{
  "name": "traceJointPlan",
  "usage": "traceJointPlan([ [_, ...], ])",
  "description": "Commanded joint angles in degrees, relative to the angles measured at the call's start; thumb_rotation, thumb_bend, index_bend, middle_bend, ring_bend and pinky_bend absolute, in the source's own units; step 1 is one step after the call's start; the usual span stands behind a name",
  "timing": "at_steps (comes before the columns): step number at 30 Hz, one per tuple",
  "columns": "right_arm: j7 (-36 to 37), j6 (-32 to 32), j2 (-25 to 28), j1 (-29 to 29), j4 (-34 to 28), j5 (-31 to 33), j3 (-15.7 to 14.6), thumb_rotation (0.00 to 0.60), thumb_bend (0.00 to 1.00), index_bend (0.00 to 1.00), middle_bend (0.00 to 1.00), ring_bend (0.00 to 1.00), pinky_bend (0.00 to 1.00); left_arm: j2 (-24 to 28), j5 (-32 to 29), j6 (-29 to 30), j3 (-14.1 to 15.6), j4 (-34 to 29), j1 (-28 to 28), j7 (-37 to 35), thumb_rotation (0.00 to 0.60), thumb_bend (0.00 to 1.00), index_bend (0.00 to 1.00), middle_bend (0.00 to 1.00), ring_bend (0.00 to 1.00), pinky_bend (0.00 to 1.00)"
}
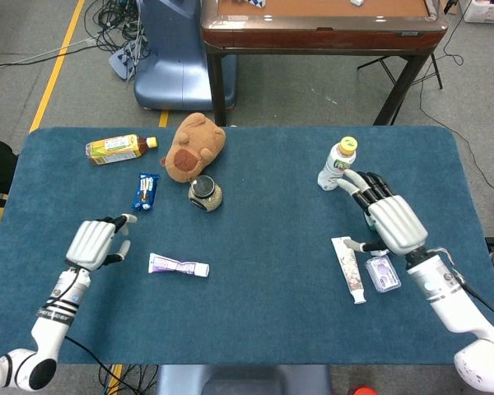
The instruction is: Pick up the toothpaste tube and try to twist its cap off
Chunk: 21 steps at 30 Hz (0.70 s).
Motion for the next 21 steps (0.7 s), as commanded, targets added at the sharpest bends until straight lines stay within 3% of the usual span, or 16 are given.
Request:
traceJointPlan([
  [1, -3.4, 3.8, 0.0, -4.1, 0.5, 1.0, -2.2, 0.600, 0.01, 0.00, 0.00, 0.00, 0.00, 1.8, 2.6, 4.7, 0.8, 0.0, 4.2, -3.2, 0.600, 0.41, 0.29, 0.45, 0.40, 0.47],
  [9, -5.4, 11.2, -0.8, -12.0, 1.4, 0.9, -5.4, 0.600, 0.01, 0.00, 0.00, 0.00, 0.00, 4.0, 5.8, 12.4, 2.6, -1.6, 11.3, -4.8, 0.600, 0.41, 0.30, 0.45, 0.40, 0.46],
  [14, -6.2, 13.1, -1.2, -15.2, 2.0, 0.7, -6.9, 0.600, 0.01, 0.00, 0.00, 0.00, 0.00, 4.5, 8.1, 16.8, 3.7, -3.0, 15.0, -3.2, 0.600, 0.41, 0.30, 0.44, 0.40, 0.45],
  [21, -4.6, 13.1, -1.1, -17.2, 2.0, 0.8, -7.4, 0.600, 0.01, 0.00, 0.00, 0.00, 0.00, 5.3, 9.9, 18.8, 3.7, -4.3, 17.5, -2.6, 0.600, 0.41, 0.30, 0.44, 0.40, 0.44],
])
